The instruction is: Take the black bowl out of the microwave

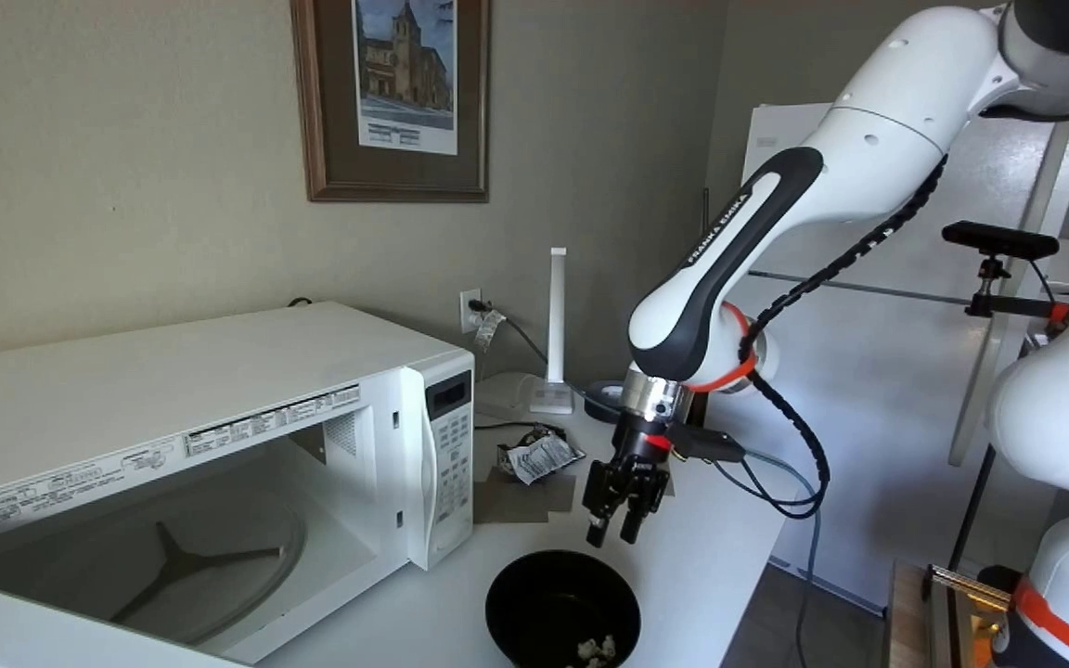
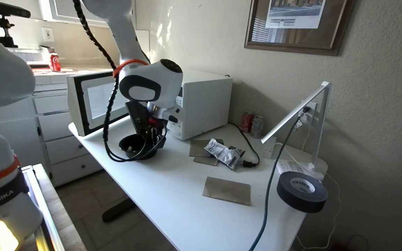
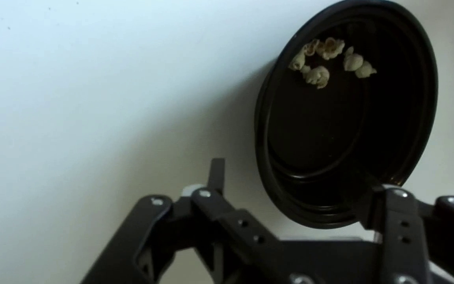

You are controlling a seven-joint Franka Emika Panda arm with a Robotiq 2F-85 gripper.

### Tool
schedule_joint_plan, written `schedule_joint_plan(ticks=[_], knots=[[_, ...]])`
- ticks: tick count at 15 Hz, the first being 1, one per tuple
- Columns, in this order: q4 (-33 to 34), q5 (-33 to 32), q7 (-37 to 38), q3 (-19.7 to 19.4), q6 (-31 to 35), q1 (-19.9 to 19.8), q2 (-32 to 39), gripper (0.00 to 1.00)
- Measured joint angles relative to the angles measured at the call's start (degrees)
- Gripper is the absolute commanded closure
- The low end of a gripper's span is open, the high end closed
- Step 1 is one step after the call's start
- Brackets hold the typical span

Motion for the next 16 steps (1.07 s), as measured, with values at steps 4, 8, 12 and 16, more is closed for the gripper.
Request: schedule_joint_plan(ticks=[4,8,12,16], knots=[[0.75,0.01,0.0,2.49,0.0,0.12,-2.43,0.0],[2.76,0.07,0.01,7.52,0.0,0.3,-6.43,0.0],[5.26,0.07,0.01,11.55,-1.53,0.62,-10.52,0.0],[6.95,0.07,0.01,12.69,-4.24,0.96,-13.58,0.0]])
